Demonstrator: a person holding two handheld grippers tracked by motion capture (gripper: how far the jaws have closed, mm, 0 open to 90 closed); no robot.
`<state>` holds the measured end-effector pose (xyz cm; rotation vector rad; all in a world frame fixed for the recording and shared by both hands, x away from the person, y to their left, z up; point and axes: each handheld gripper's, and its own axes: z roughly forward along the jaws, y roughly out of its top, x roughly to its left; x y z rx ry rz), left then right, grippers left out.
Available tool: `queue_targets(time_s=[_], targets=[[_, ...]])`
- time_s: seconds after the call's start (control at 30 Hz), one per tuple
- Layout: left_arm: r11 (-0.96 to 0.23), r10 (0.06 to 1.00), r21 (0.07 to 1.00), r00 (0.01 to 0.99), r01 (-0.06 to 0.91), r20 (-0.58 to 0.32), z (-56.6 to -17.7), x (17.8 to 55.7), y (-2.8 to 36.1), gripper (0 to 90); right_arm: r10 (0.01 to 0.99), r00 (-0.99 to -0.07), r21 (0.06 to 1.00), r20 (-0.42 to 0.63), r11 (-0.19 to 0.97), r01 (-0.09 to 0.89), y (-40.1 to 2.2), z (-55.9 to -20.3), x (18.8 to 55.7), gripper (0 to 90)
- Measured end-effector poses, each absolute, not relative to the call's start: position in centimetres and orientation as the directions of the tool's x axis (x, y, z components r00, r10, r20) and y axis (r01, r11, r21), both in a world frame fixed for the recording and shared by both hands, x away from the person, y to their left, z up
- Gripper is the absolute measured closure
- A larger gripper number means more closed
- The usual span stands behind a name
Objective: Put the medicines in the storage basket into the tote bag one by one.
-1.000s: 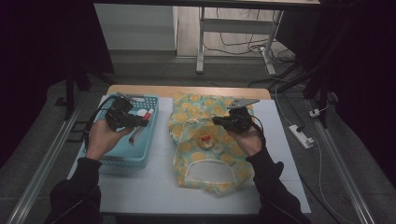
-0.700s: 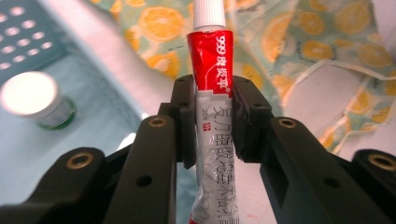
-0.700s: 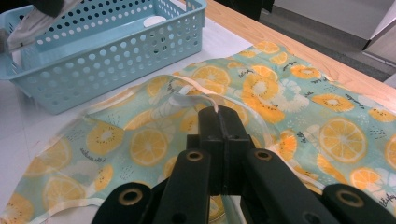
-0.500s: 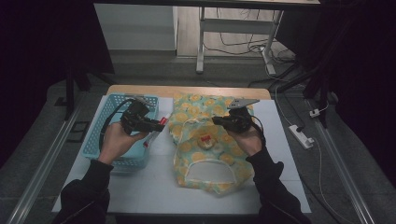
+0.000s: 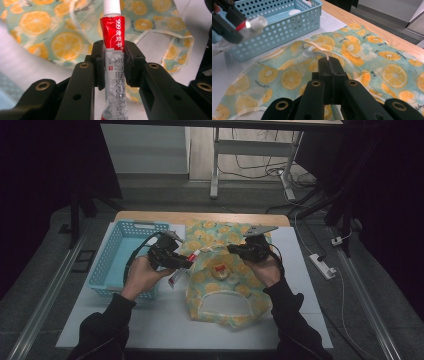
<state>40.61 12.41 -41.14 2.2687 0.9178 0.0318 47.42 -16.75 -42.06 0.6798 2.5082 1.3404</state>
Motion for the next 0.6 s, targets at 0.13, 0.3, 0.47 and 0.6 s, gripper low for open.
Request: queue_targets(time_s=[0.13,0.3,0.47,0.6], targets=[[-0.539,0.605,0.597,0.767,0.594,-0.216,-41.5,40.6,11.1,72.3,0.493,-0.87,0.827,0.025,0.478,0.295,-16.7,-42.1,47.4,90.0],[-0.55,0.587,0.596,0.778,0.586,-0.224,-42.0,40.7,9.7,72.3,0.494,-0.869,0.828,0.023,0.478,0.294,-16.7,-42.0,47.4,90.0],[-0.565,0.57,0.591,0.79,0.576,-0.226,-42.4,41.0,8.0,72.3,0.493,-0.87,0.828,0.023,0.479,0.293,-16.7,-42.0,47.4,90.0],[-0.576,0.56,0.587,0.798,0.569,-0.223,-42.8,41.3,6.7,72.3,0.492,-0.87,0.828,0.022,0.478,0.291,-16.6,-42.0,47.4,90.0]])
